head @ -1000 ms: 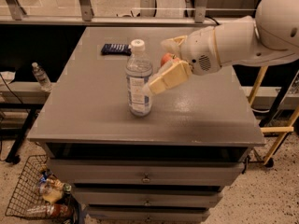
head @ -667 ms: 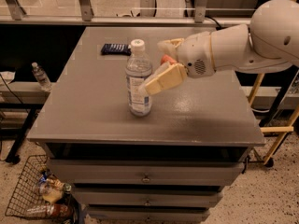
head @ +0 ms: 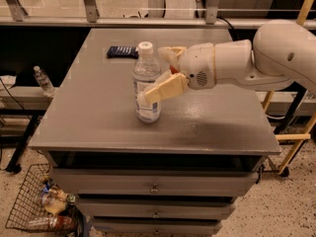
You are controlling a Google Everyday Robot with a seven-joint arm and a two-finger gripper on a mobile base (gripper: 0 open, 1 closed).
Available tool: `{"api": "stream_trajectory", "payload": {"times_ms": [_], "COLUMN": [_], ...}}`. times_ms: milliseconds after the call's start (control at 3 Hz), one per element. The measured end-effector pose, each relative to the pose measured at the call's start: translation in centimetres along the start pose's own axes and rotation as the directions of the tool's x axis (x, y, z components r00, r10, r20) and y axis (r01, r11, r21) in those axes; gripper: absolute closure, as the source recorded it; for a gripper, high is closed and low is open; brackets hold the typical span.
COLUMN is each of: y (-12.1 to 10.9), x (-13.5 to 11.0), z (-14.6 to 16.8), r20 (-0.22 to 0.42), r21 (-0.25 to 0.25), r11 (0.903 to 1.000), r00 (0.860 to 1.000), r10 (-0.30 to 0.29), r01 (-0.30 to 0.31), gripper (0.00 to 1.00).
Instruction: Knock blue plastic bottle over
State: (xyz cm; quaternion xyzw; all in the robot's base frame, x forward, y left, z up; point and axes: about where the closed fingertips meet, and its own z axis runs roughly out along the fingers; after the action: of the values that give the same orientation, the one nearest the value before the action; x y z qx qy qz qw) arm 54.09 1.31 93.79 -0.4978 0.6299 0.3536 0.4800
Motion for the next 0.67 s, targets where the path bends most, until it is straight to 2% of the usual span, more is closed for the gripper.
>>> {"api": "stream_trajectory", "payload": {"times_ms": [333,667], "y": [0.16,0.00], "x": [0.37,0.87], "z": [0.72,0.46], "r20": [0.033,0.047], "r21": [-0.015,-0.012], "r11": [0.9998,0.9998], "r00": [0.999,0.999], "r10": [0.014,0.018], "r01": [-0.013,-0.017], "gripper": [0.18,0.42]}}
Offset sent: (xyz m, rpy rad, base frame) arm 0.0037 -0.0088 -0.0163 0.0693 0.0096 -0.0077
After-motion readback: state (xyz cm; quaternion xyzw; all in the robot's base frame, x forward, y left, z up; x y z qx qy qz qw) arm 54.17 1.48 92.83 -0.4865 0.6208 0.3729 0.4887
